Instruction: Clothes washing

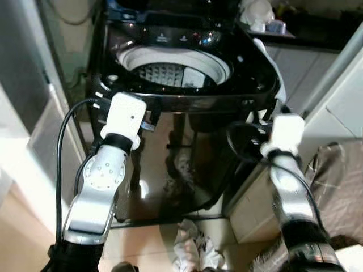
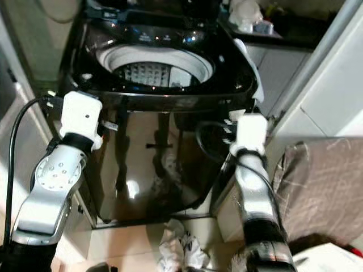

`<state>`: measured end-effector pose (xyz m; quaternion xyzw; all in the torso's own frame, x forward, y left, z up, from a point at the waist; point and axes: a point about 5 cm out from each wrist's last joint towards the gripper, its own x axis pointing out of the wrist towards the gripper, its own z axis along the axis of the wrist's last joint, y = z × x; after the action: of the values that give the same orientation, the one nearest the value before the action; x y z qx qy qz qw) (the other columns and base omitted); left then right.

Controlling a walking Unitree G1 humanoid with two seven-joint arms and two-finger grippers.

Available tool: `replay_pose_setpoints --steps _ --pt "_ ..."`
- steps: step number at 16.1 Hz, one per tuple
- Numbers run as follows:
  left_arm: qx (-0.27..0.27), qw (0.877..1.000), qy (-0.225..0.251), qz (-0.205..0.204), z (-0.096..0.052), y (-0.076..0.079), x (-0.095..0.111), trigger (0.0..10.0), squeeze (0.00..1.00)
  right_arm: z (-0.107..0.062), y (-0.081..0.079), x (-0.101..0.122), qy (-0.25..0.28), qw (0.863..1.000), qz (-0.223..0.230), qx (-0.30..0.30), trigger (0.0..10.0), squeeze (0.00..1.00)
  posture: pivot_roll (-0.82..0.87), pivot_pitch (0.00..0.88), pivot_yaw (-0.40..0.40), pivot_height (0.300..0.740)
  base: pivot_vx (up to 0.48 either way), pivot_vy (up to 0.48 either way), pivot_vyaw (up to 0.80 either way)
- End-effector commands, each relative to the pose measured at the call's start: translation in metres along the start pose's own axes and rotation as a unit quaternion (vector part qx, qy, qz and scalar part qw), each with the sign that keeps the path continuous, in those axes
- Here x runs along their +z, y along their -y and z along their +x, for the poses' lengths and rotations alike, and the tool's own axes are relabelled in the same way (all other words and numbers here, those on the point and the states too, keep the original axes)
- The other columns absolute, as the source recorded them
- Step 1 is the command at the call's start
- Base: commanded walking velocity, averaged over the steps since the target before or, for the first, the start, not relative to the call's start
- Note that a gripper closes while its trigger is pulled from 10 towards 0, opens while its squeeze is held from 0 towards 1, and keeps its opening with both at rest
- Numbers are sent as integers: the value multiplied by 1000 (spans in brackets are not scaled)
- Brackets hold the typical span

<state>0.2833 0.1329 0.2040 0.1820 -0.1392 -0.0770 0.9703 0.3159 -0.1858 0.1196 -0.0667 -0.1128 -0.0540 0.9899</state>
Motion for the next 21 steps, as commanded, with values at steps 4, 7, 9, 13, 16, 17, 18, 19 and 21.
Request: replay_pose_setpoints --steps 4,7,9,13,16,17,18,19,21 --pt "13 1000 1 -25 5 4 2 10000 0 7 -21 3 -17 999 32 39 10000 0 -29 0 -65 740 0 0 0" --pt "33 998 -20 -48 8 5 -8 10000 0 23 -42 3 -49 993 67 82 10000 0 -29 0 -63 740 0 0 0" --pt "40 997 -33 -55 9 4 -15 10000 0 25 -48 2 -63 991 71 92 10000 0 -30 0 -61 740 0 0 0" --pt "50 996 -48 -60 9 5 -26 10000 0 26 -52 -5 -86 988 82 102 10000 0 -30 0 -61 740 0 0 0" --pt "51 994 -61 -71 8 7 -34 10000 0 25 -52 -8 -97 986 91 99 10000 0 -40 0 -58 740 -165 0 0" --pt "52 994 -66 -76 8 8 -37 10000 0 25 -52 -9 -101 985 97 99 10000 0 -40 0 -58 740 -259 0 0" --pt "50 993 -73 -78 7 9 -41 10000 0 23 -51 -11 -105 984 110 98 10000 0 -42 0 -57 740 -259 0 0" --pt "49 993 -77 -75 7 10 -44 10000 0 21 -48 -14 -108 983 119 92 10000 0 -41 0 -56 740 -259 0 0" --pt "48 993 -79 -71 5 11 -47 10000 0 16 -45 -18 -111 983 115 86 10000 0 -44 0 -54 740 -261 0 0"
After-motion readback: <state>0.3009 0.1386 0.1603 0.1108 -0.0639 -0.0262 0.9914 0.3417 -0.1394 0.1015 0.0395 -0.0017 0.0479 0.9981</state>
